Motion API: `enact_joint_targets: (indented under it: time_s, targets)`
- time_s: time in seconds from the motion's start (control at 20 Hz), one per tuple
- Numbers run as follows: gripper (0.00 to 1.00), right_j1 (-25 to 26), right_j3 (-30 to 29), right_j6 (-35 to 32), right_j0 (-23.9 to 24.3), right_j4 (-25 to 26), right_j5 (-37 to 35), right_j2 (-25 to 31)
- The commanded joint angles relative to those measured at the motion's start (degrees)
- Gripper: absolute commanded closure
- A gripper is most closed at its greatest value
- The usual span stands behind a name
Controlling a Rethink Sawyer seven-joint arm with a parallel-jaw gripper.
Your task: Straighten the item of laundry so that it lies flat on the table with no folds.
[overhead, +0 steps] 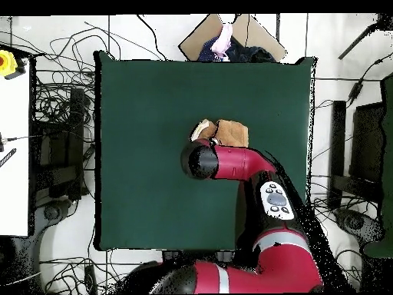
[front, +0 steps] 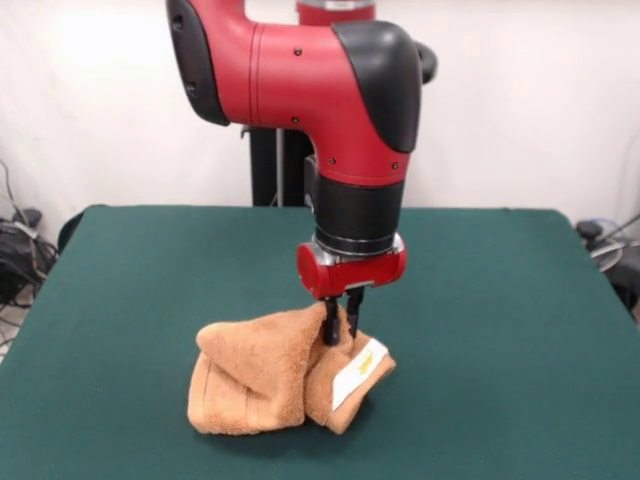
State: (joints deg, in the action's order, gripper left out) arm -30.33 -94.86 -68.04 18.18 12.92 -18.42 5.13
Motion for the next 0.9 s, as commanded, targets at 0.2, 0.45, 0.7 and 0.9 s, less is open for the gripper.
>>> enact_joint_targets:
  time_s: [0.2,0.45,0.7,0.9]
  targets:
    - [1.00,-2.4,-1.9,15.1,7.4,11.7,-6.3,15.3]
    - [1.00,-2.4,-2.8,14.0,10.7,14.7,-6.7,20.0]
    - [1.00,-2.4,-3.0,26.2,15.4,18.0,-14.6,28.2]
    - [1.00,-1.1,-1.9,43.8,22.1,17.9,-28.5,37.8]
